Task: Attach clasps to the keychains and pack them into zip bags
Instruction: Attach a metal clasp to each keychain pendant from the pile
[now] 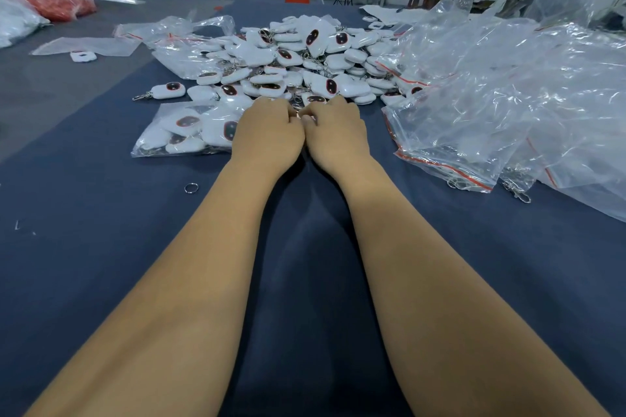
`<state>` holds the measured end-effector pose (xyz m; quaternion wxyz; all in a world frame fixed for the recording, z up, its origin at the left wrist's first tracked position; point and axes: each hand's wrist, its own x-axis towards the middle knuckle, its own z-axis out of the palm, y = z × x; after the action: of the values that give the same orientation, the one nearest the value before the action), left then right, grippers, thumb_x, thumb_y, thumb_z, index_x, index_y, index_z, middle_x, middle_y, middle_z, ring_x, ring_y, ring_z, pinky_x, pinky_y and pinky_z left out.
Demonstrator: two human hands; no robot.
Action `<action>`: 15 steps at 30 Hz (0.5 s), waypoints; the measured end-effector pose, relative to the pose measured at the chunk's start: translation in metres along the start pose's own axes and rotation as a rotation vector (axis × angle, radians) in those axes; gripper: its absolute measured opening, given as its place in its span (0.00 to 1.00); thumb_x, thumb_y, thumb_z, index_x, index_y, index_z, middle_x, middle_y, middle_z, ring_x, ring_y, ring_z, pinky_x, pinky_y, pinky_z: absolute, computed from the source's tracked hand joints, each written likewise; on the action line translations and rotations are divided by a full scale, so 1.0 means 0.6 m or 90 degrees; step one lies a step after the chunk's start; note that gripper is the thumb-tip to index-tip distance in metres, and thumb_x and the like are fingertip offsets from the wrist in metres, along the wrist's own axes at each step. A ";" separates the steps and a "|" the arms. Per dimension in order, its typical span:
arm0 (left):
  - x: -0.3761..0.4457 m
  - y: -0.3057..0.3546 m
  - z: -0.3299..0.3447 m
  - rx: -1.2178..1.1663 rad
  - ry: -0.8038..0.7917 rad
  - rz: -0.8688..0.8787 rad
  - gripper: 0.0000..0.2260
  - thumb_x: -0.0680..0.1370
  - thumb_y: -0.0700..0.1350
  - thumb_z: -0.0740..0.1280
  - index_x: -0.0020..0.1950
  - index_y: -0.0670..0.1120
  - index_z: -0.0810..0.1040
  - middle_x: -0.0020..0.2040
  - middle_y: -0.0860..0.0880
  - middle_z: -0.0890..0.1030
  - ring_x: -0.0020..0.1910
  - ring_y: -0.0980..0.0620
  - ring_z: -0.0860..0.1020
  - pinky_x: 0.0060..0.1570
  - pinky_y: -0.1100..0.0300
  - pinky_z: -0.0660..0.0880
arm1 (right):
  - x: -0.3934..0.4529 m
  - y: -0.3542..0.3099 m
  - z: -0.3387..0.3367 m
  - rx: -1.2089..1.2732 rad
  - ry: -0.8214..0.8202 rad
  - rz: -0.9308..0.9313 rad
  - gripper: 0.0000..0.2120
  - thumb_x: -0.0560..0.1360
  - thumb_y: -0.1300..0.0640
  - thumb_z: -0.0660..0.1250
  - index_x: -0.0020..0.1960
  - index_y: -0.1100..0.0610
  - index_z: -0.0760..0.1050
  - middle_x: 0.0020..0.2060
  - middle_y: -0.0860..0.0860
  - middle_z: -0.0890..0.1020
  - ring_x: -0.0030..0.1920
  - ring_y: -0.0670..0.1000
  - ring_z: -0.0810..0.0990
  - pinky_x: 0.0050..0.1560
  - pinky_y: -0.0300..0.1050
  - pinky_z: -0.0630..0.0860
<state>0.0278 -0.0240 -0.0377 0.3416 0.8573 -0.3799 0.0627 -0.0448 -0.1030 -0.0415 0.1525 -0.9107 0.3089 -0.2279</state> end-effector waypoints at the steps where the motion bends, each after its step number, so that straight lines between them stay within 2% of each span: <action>1: 0.001 -0.003 0.001 0.016 -0.014 0.002 0.15 0.77 0.42 0.59 0.59 0.45 0.80 0.58 0.42 0.78 0.55 0.43 0.75 0.43 0.58 0.63 | 0.000 0.000 -0.001 0.020 0.002 0.001 0.14 0.81 0.56 0.56 0.63 0.54 0.76 0.63 0.55 0.73 0.64 0.57 0.67 0.60 0.50 0.66; 3: 0.002 -0.006 0.003 0.027 -0.026 0.010 0.16 0.76 0.40 0.60 0.61 0.45 0.80 0.59 0.41 0.78 0.57 0.41 0.75 0.46 0.58 0.64 | 0.000 0.002 -0.003 0.051 -0.015 0.005 0.14 0.78 0.61 0.59 0.61 0.55 0.75 0.62 0.54 0.76 0.63 0.57 0.69 0.58 0.50 0.67; 5: 0.001 -0.009 0.004 0.028 -0.025 0.015 0.16 0.76 0.39 0.61 0.62 0.46 0.78 0.61 0.41 0.78 0.59 0.41 0.75 0.47 0.58 0.64 | -0.001 0.001 -0.003 0.074 -0.031 0.023 0.15 0.76 0.61 0.60 0.61 0.55 0.73 0.60 0.54 0.77 0.62 0.57 0.70 0.54 0.49 0.65; 8: 0.002 -0.013 0.005 -0.008 -0.024 0.003 0.17 0.77 0.38 0.61 0.63 0.46 0.77 0.62 0.43 0.78 0.60 0.43 0.75 0.51 0.57 0.66 | 0.002 0.001 -0.002 0.058 -0.031 0.043 0.17 0.77 0.54 0.62 0.65 0.55 0.72 0.62 0.54 0.75 0.64 0.58 0.68 0.53 0.47 0.61; 10: 0.004 -0.014 0.004 -0.026 -0.026 -0.001 0.17 0.76 0.37 0.60 0.63 0.47 0.77 0.61 0.44 0.78 0.59 0.43 0.75 0.53 0.56 0.68 | 0.004 0.001 -0.001 0.021 -0.049 0.049 0.19 0.78 0.50 0.60 0.67 0.55 0.72 0.64 0.56 0.72 0.65 0.59 0.66 0.56 0.47 0.62; 13: -0.001 -0.011 0.001 -0.110 0.001 -0.003 0.19 0.75 0.34 0.58 0.61 0.46 0.79 0.59 0.46 0.80 0.56 0.46 0.77 0.55 0.56 0.72 | 0.004 0.001 0.000 -0.016 -0.068 0.044 0.18 0.79 0.46 0.60 0.63 0.55 0.74 0.63 0.56 0.71 0.64 0.59 0.66 0.59 0.49 0.63; 15: -0.001 -0.010 -0.004 -0.226 0.032 -0.036 0.19 0.75 0.31 0.56 0.57 0.47 0.80 0.57 0.49 0.80 0.53 0.49 0.78 0.55 0.57 0.74 | 0.004 0.002 0.000 0.029 -0.061 0.049 0.17 0.77 0.44 0.63 0.57 0.56 0.73 0.60 0.55 0.74 0.63 0.59 0.67 0.58 0.50 0.64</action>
<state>0.0319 -0.0193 -0.0394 0.4987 0.7920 -0.3520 0.0066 -0.0439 -0.1052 -0.0412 0.1965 -0.9042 0.3311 -0.1851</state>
